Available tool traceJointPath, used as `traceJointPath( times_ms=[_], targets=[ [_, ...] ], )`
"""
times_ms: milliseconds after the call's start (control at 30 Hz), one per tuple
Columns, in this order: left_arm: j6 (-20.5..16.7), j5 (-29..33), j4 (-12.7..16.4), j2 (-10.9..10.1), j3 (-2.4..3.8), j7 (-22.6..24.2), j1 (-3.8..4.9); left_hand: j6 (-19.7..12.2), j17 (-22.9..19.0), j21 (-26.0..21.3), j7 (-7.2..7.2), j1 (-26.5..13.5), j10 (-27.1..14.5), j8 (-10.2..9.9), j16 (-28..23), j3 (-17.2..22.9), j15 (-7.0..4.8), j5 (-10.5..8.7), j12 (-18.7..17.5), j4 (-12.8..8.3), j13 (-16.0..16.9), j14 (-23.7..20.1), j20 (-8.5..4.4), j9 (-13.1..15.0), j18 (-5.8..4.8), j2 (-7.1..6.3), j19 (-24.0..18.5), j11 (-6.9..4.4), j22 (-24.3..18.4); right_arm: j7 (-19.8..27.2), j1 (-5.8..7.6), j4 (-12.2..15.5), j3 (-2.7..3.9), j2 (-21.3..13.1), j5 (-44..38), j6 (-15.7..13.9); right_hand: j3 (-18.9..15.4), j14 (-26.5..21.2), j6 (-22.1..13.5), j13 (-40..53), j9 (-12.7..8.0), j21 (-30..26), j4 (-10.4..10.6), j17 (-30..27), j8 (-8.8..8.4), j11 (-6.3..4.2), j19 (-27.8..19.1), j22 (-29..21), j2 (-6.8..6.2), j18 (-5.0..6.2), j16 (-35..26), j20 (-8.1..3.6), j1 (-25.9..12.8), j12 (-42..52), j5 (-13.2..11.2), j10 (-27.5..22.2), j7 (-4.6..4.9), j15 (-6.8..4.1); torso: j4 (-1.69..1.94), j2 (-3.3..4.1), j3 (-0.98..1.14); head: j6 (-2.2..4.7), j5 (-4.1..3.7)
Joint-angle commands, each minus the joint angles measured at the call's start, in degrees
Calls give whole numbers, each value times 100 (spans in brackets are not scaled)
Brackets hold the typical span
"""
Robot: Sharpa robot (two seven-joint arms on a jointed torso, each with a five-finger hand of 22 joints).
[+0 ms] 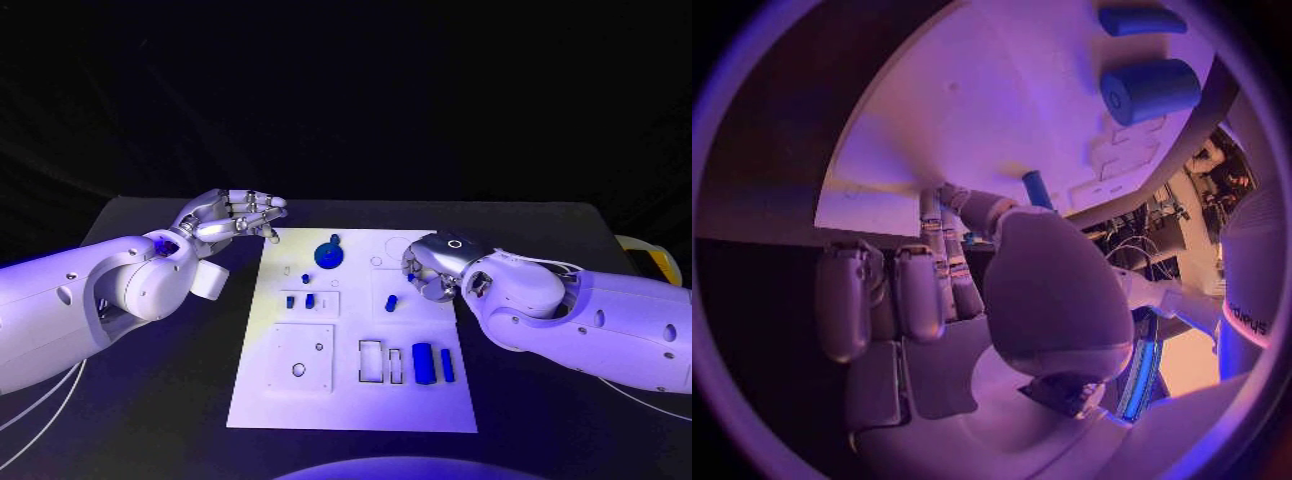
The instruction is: Assemble the parts on the task board
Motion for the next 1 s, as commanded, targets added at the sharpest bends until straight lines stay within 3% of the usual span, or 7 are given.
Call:
traceJointPath(
  times_ms=[33,600,1000],
  targets=[
    [104,-27,13,6,5,5,2,-34,8,-33,106,29,-33,28,15,-5,23,15,25,-19,7,-35,33,5,53,13,-21,6,7,13,-42,17,-34,-11,-14,89,-19,203,44,14,9,10,26,20,11,2,113,1066,7,-105,12,-46,-43,-27,-25,61,-10,-42,-1,-2,4,5,1],
    [113,-27,-13,6,5,-15,2,-59,10,-33,115,30,-57,34,18,-9,27,17,42,-26,10,-42,37,4,53,17,-26,13,10,57,53,141,-20,-94,6,-98,-20,205,53,15,11,21,34,24,12,-2,118,1071,15,-107,15,-49,-50,-30,-21,67,-15,-46,3,-1,-6,21,17],
    [121,-27,-19,7,5,-28,2,-59,10,-33,115,30,-57,34,18,-9,27,17,42,-26,10,-42,37,4,53,17,-26,13,10,85,155,464,6,-253,77,-241,-23,206,56,14,12,33,40,26,12,-3,123,1076,17,-110,17,-51,-58,-33,-21,69,-16,-47,-4,-3,0,21,24]
  ],
)
